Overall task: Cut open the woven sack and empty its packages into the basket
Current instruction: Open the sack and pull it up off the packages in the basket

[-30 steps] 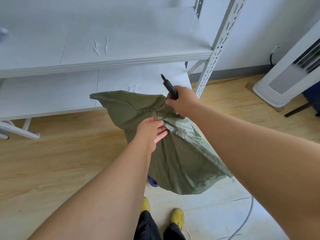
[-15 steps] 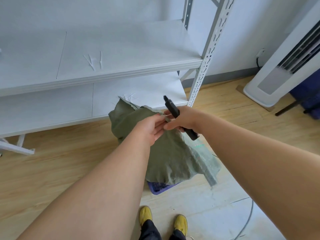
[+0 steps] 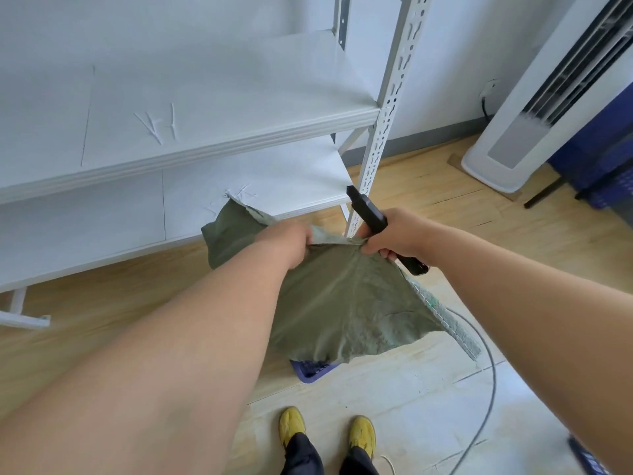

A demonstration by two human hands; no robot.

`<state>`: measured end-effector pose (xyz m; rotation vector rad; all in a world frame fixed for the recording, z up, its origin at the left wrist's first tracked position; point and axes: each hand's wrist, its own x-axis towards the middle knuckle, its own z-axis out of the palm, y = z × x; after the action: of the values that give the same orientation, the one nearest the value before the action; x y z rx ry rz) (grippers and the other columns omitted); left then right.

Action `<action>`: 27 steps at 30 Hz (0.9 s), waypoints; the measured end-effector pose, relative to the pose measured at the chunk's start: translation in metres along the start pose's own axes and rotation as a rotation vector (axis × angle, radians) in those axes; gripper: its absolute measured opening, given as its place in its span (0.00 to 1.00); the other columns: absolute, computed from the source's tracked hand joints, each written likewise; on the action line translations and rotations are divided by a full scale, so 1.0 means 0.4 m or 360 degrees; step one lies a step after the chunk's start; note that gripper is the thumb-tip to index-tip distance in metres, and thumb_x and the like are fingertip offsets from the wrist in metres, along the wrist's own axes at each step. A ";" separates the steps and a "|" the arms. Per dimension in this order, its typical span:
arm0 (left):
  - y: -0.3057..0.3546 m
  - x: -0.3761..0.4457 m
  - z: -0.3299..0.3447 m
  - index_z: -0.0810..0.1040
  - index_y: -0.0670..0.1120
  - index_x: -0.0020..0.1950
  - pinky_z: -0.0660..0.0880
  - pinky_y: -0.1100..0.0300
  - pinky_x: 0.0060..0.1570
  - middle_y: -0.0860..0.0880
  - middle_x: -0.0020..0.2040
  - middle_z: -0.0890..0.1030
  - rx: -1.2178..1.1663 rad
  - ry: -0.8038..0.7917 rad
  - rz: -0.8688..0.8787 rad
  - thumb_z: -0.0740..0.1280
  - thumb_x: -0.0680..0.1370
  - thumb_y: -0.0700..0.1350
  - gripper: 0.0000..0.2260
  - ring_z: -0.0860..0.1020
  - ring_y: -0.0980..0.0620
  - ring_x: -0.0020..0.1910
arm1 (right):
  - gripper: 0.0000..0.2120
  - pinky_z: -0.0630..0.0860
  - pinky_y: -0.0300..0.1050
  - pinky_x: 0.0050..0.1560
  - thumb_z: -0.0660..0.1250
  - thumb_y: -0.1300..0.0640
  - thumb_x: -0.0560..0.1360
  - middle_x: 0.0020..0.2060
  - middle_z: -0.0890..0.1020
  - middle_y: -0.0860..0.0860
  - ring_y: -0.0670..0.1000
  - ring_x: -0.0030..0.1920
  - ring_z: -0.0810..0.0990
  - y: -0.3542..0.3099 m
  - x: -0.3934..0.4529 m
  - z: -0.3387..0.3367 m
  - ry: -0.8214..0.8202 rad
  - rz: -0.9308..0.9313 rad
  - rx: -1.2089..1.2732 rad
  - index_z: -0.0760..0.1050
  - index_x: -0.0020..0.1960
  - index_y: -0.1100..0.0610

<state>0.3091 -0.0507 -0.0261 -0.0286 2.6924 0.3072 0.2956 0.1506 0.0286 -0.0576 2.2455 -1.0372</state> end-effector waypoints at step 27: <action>0.138 -0.040 -0.326 0.79 0.51 0.44 0.77 0.51 0.58 0.47 0.50 0.83 -0.1209 0.0471 0.0248 0.71 0.73 0.44 0.03 0.81 0.47 0.51 | 0.08 0.81 0.52 0.46 0.67 0.58 0.72 0.41 0.79 0.51 0.54 0.43 0.81 -0.127 -0.125 -0.094 0.1235 -0.0095 0.0160 0.75 0.52 0.54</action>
<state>0.2662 -0.0258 0.1075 -0.0941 2.6857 1.4492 0.3020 0.1557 0.1089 0.3865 2.8742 -1.3663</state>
